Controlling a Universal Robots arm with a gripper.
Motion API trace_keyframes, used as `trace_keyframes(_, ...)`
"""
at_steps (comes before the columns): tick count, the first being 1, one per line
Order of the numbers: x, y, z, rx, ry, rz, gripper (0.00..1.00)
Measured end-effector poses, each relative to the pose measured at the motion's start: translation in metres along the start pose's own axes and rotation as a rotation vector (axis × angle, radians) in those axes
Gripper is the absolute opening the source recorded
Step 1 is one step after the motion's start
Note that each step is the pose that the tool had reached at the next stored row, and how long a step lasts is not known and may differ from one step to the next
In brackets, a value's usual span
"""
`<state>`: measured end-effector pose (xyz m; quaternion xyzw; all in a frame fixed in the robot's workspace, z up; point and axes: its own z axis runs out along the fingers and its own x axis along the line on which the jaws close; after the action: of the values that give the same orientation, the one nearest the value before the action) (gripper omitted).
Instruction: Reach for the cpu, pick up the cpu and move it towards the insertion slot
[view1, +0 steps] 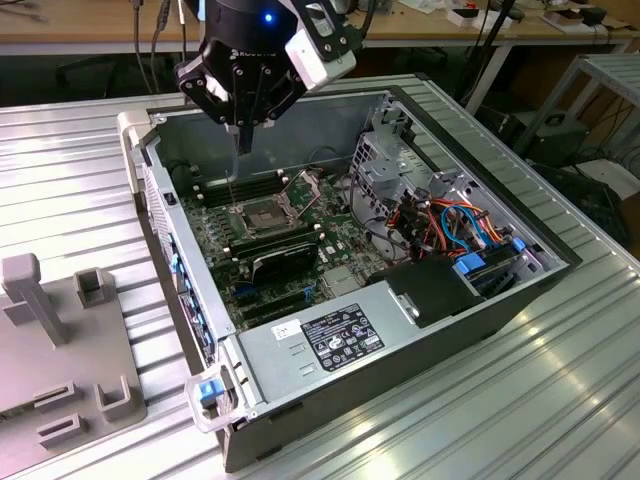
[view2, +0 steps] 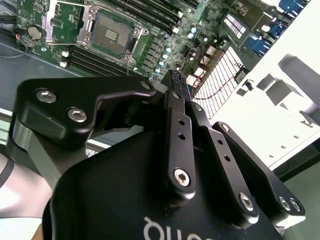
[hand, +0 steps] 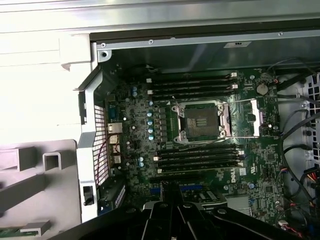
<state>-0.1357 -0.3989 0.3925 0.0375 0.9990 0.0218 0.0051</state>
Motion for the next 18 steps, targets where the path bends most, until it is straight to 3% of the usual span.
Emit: trace_keyframes(18, 0.0102, -0.0008, 0.0008, 0.0011, 0.0142, 0.001, 0.11)
